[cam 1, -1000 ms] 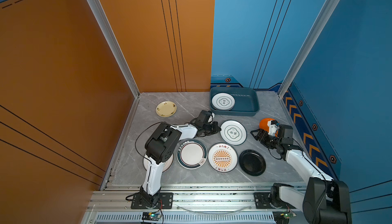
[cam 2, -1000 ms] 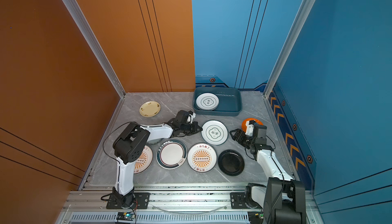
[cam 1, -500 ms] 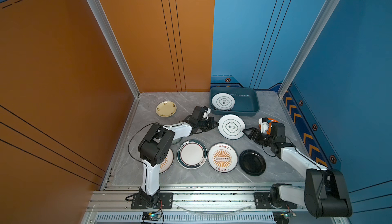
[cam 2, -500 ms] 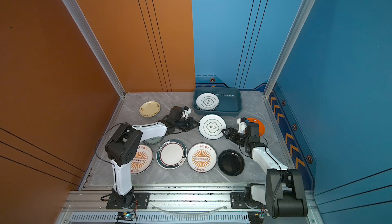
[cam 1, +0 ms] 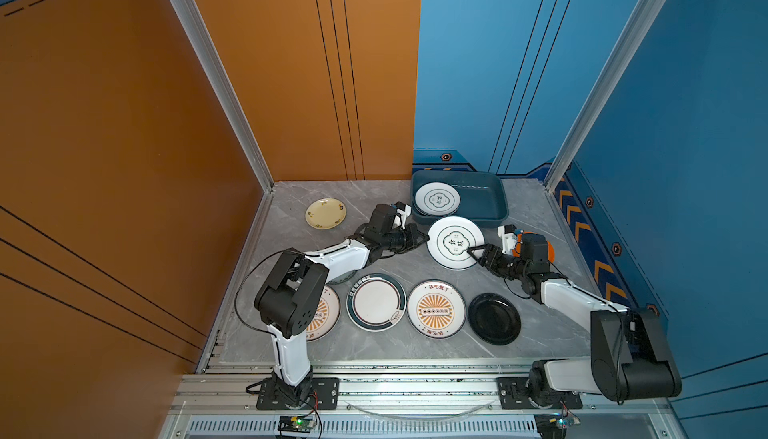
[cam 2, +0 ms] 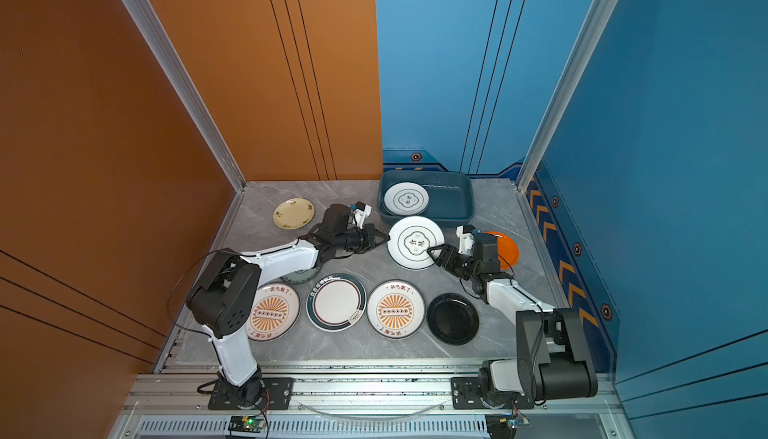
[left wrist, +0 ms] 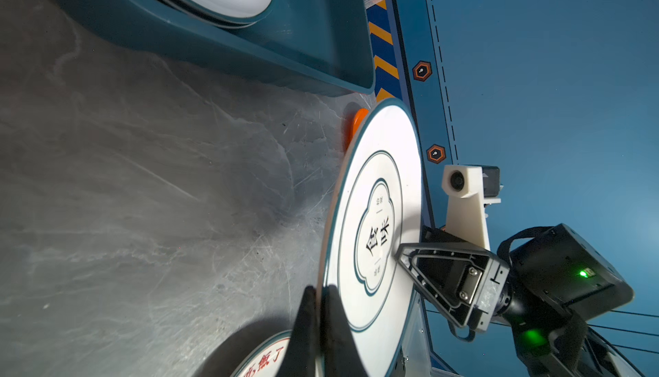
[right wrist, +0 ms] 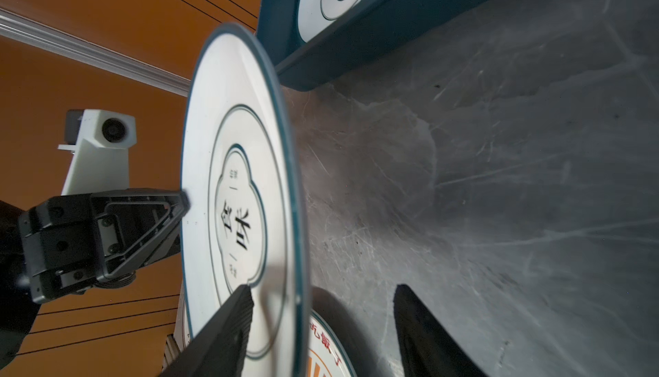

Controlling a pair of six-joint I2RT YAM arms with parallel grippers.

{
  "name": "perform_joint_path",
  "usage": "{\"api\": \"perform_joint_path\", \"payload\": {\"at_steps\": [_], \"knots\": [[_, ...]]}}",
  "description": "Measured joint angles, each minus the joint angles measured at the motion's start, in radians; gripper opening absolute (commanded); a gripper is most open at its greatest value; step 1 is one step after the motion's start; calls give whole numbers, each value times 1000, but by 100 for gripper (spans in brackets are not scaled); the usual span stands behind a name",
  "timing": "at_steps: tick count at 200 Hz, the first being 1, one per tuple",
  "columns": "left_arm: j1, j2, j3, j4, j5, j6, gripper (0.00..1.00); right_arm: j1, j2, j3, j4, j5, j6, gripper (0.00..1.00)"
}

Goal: Place the plates into the plastic bin on the countertop
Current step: 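Tilt the cloud plate up with the left gripper while the right gripper grasps its rim, then carry the cloud plate into the teal bin with the right gripper while the left withdraws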

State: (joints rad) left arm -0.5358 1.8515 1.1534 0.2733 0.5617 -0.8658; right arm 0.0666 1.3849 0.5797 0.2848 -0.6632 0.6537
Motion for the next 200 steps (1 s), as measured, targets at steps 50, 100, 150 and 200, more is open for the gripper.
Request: {"api": "perform_joint_path", "payload": {"at_steps": [50, 100, 150, 200], "knots": [[11, -7, -26, 0, 9, 1, 1, 35, 67, 15, 116, -19, 93, 22], [62, -66, -87, -3, 13, 6, 14, 84, 93, 98, 142, -48, 138, 7], [126, -181, -107, -24, 19, 37, 45, 104, 196, 318, 28, -24, 118, 0], [198, -308, -133, -98, 13, 107, 72, 101, 388, 607, -35, -13, 122, 0]]}}
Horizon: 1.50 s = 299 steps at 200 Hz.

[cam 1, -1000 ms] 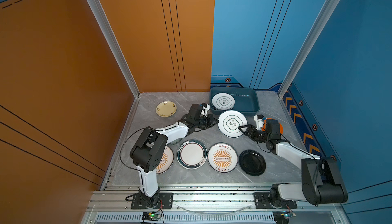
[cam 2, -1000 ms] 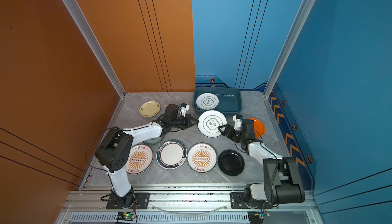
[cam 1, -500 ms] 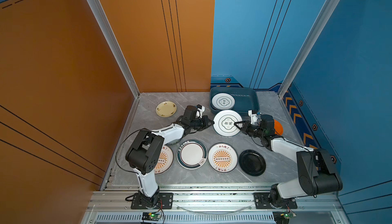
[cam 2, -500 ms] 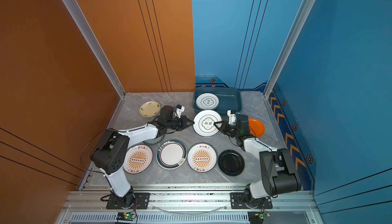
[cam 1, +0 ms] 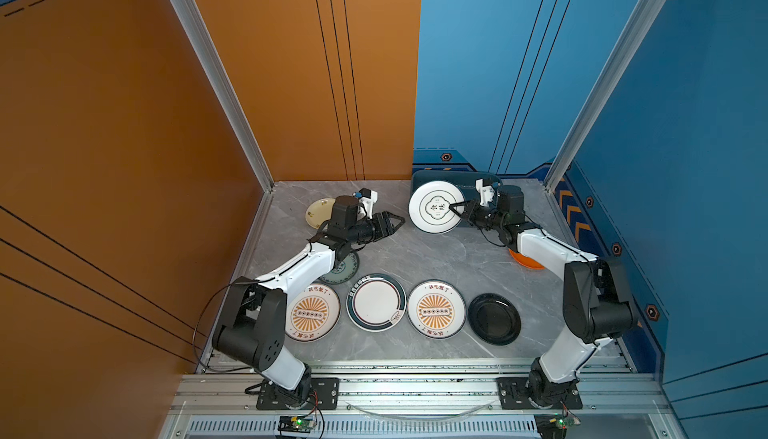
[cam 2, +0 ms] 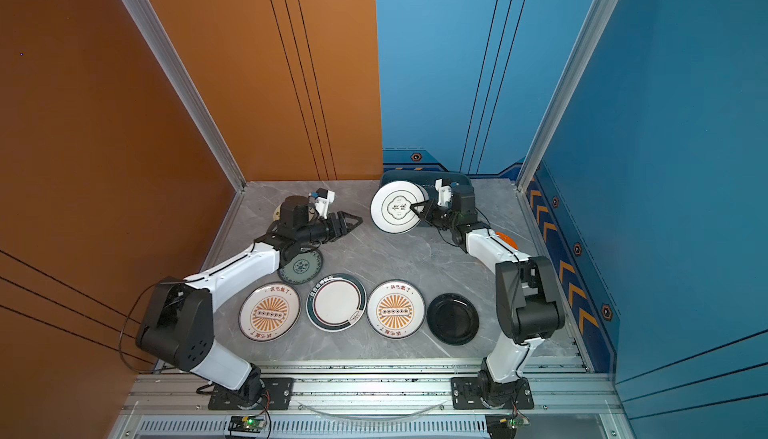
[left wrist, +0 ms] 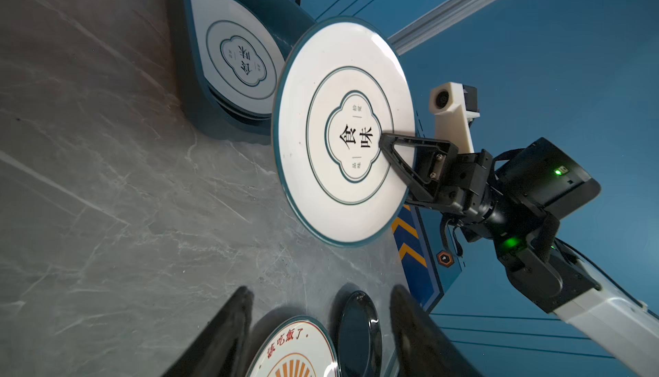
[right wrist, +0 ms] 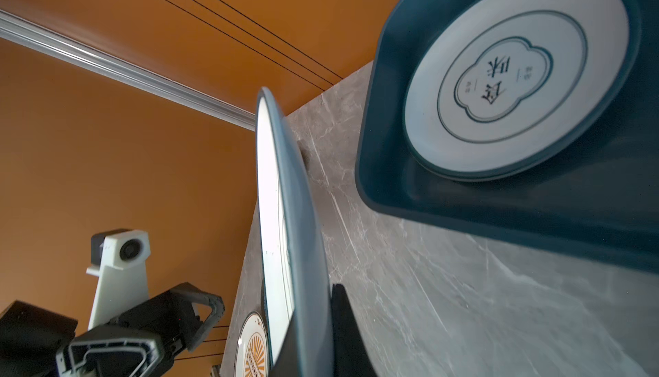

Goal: Place the plates into the plastic bin on the countertop
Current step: 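Carry the cloud plate into the teal bin with the right gripper while the left withdraws, then lower the cloud plate onto the stack in the bin with the right gripper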

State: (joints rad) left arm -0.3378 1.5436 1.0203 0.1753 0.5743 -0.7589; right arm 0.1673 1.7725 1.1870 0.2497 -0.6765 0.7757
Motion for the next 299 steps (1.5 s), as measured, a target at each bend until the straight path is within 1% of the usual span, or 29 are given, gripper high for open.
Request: {"api": "perform_joint_path", "payload": {"at_steps": [12, 19, 47, 74, 118, 176, 248, 299], "knots": [[19, -24, -21, -21, -6, 13, 74, -3, 48, 54, -5, 0, 12, 0], [26, -35, -29, -34, -8, 18, 78, -6, 79, 87, -7, 2, 19, 0], [64, -87, -68, -92, -37, 45, 82, -13, 196, 218, -23, 15, 53, 0], [97, -140, -97, -123, -64, 61, 82, -20, 278, 303, -34, 37, 79, 0], [157, -206, -153, -137, -97, 63, 82, -44, 363, 382, -79, 97, 90, 0], [177, -206, -169, -139, -104, 61, 82, -84, 442, 447, -155, 158, 89, 0], [189, -189, -169, -119, -103, 54, 82, -88, 543, 595, -258, 167, 80, 0], [189, -187, -169, -114, -102, 51, 82, -84, 581, 657, -322, 183, 66, 1]]}}
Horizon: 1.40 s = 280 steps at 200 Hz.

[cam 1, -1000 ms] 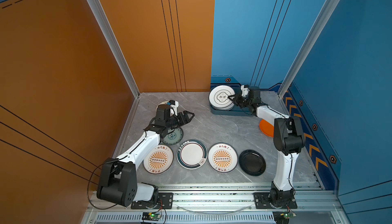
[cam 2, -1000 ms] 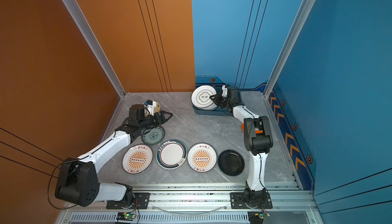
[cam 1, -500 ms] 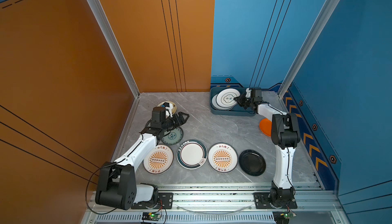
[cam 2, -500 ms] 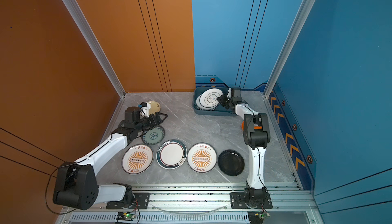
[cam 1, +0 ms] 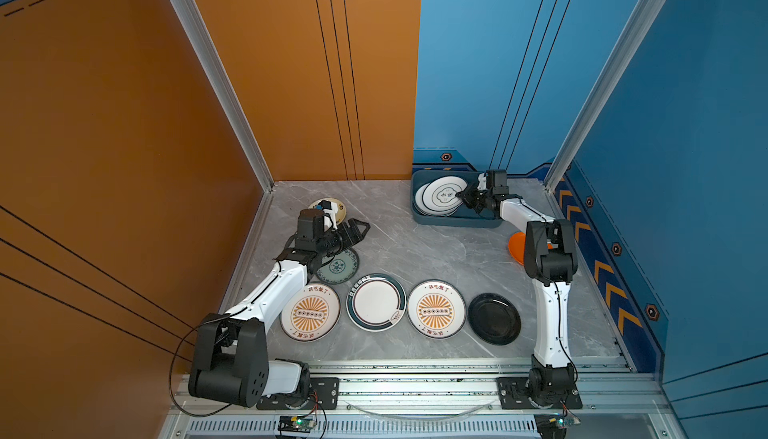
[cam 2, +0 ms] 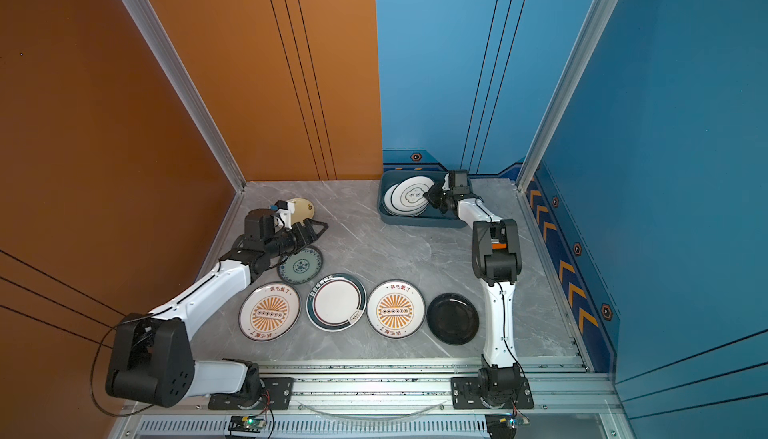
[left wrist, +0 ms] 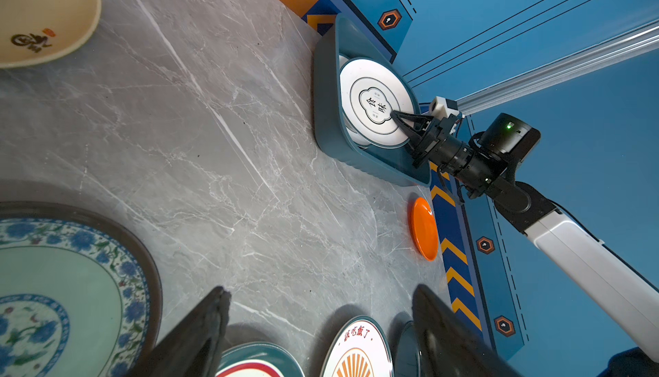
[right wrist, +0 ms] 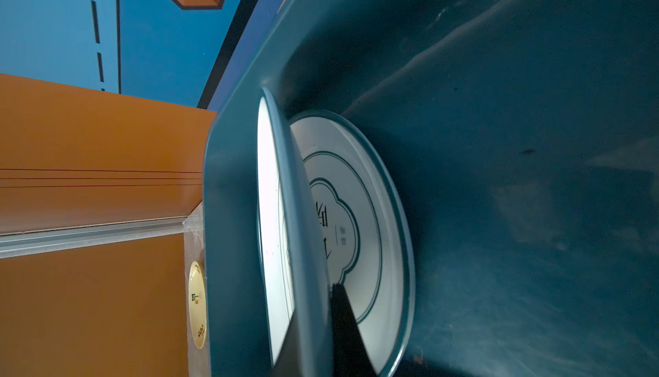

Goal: Place the plates into the plastic bin on the countertop
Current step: 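Lower the cloud plate onto the stack in the bin with the right gripper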

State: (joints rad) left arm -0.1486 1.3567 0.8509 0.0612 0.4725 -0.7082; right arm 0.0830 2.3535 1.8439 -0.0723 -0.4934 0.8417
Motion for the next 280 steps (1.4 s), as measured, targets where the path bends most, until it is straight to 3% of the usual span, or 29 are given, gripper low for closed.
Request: {"api": "perform_joint_path", "payload": {"at_steps": [95, 134, 163, 208, 280], "knots": [[0, 16, -5, 8, 7, -15, 82, 16, 65, 101, -87, 2, -22, 9], [0, 16, -6, 10, 7, -15, 82, 14, 65, 121, -117, 8, -31, 33], [0, 16, -7, 10, 7, -15, 82, 15, 66, 145, -156, 24, -43, 42], [0, 16, -7, 10, 7, -15, 82, 16, 66, 179, -223, 45, -73, 48], [-2, 16, -8, 10, 6, -15, 82, 43, 69, 306, -443, 147, -181, 50]]}}
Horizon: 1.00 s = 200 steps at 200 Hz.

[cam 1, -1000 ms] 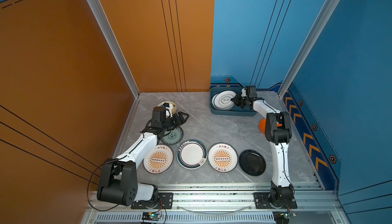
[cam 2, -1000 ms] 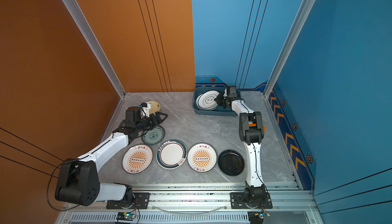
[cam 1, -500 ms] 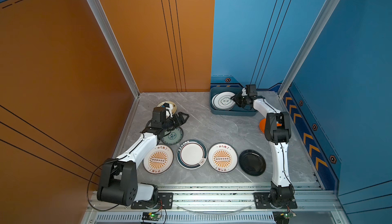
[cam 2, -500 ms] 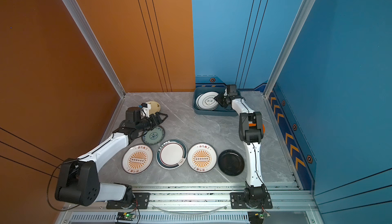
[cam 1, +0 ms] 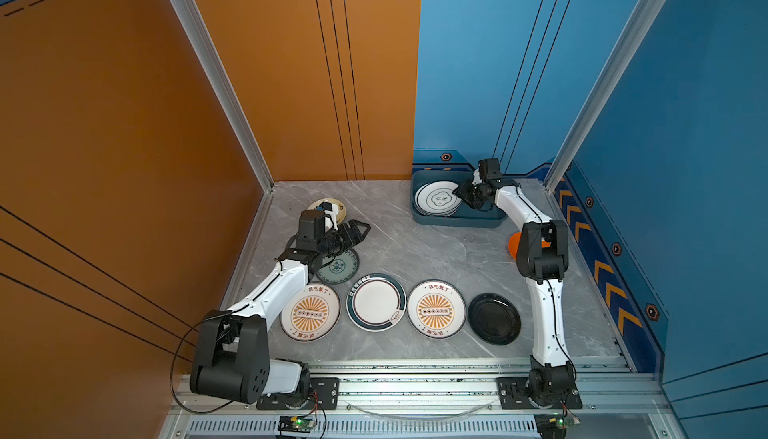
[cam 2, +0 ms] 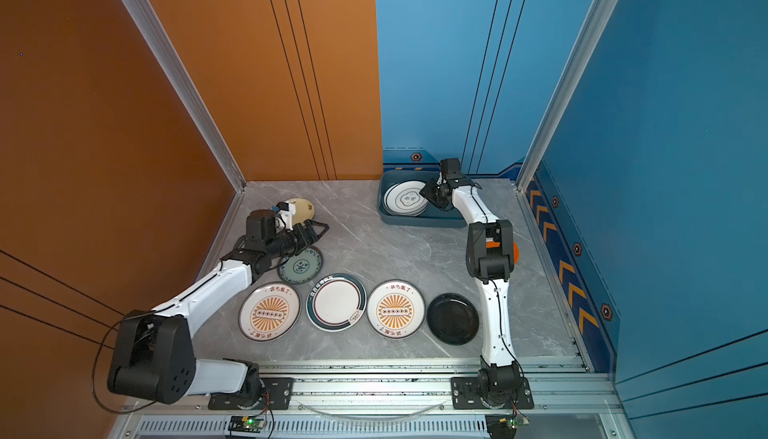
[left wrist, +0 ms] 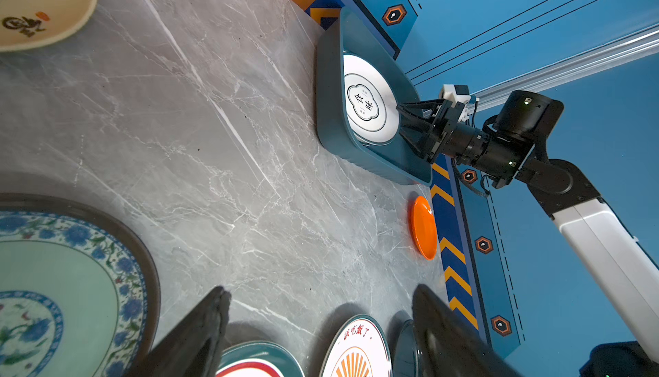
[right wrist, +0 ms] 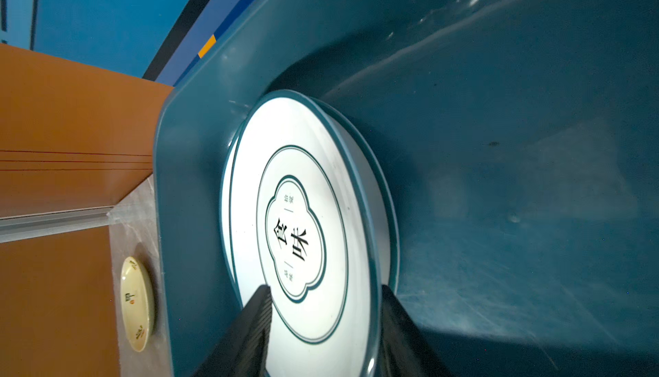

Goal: Place the plates into the plastic bin on the countertop
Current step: 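Lower the cloud plate onto the stack in the bin with the right gripper, then open and draw back the right gripper while the left gripper reaches the cream plate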

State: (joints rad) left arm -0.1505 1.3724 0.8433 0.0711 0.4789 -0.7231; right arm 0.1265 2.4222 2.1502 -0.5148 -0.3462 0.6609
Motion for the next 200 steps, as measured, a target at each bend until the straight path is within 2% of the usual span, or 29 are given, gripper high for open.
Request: {"api": "perform_joint_path", "payload": {"at_steps": [62, 145, 172, 200], "knots": [[35, -3, -27, -3, -16, -5, 82, 21, 13, 50, -109, 60, -63, 51], [81, -19, -43, -18, -64, -7, 83, 8, 74, 65, -104, 56, -62, 50], [135, -35, -58, -39, -119, -7, 82, 6, 2, -63, -26, 62, -62, 50], [212, -31, -59, -45, -163, -6, 82, 6, -159, -254, 56, 75, -62, 51]]}}
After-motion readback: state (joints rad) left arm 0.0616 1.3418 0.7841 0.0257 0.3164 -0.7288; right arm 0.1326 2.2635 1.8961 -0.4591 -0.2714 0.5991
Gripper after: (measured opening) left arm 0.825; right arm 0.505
